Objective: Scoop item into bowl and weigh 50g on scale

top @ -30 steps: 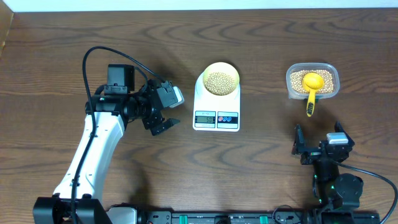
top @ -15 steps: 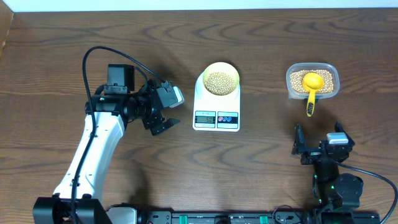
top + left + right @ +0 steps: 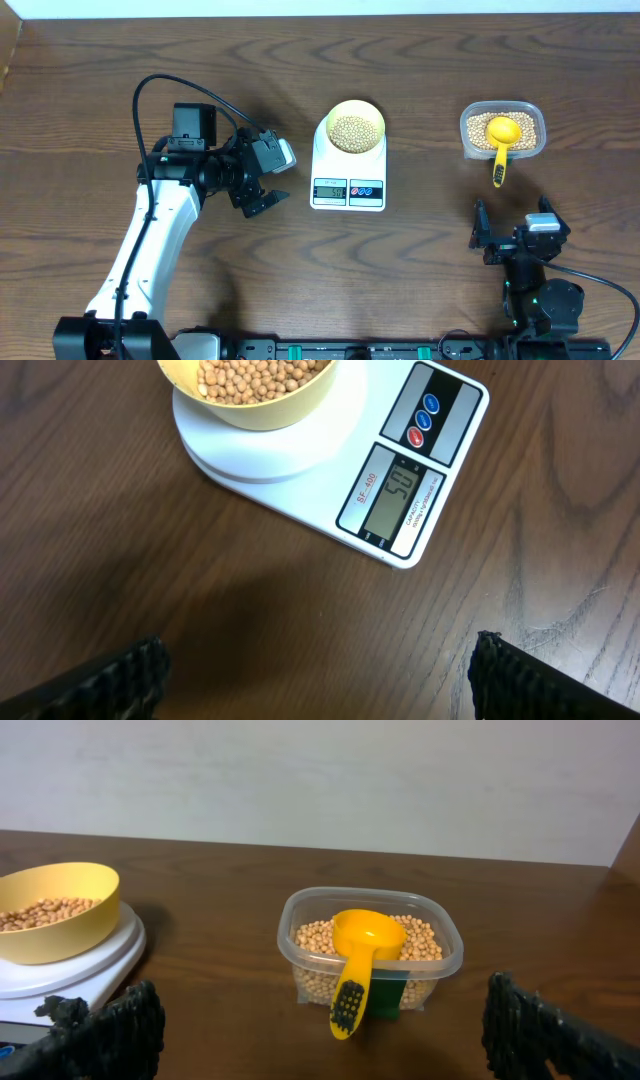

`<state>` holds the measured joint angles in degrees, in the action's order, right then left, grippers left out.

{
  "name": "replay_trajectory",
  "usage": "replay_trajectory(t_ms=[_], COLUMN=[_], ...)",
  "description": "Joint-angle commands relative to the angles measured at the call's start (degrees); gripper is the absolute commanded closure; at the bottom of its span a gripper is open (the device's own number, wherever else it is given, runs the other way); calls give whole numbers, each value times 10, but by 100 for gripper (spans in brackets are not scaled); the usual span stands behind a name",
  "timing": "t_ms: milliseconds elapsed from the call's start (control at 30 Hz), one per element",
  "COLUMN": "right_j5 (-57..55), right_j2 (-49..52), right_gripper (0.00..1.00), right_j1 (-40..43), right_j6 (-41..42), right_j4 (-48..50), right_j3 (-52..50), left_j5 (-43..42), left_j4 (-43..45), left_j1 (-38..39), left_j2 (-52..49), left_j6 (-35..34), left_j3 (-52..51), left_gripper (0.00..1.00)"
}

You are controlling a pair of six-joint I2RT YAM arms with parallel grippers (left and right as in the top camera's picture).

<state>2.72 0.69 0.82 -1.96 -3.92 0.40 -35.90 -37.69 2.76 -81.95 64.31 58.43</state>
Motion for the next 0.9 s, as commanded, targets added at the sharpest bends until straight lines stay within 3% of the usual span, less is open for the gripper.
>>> replay_trajectory(t_ms=[0,333,400,600,700,867], right_j5=[-8,-9,-8,-9,-8,-9], right_j2=[-4,-4,-4,-4,-4,-4], right_gripper=[1,1,1,1,1,1], right_j1=[-5,-5,-5,-5,-5,-5], right_j6=[-5,-5,-5,-5,-5,-5], right_j4=[-3,-3,-3,-3,-3,-3], right_j3=[-1,-1,-1,-1,-1,-1], left_j5=[-9,17,51,194,249,281], left_j4=[-3,-2,37,113,110,128], left_j1=[-2,-3,-3,-6,-6,-6], left_j2=[7,8,8,46,89,185], left_j6=[-5,-17,-90,-399,-479,-501], left_j3=[2,2,2,2,-2,-63], left_gripper=[3,3,2,3,2,2])
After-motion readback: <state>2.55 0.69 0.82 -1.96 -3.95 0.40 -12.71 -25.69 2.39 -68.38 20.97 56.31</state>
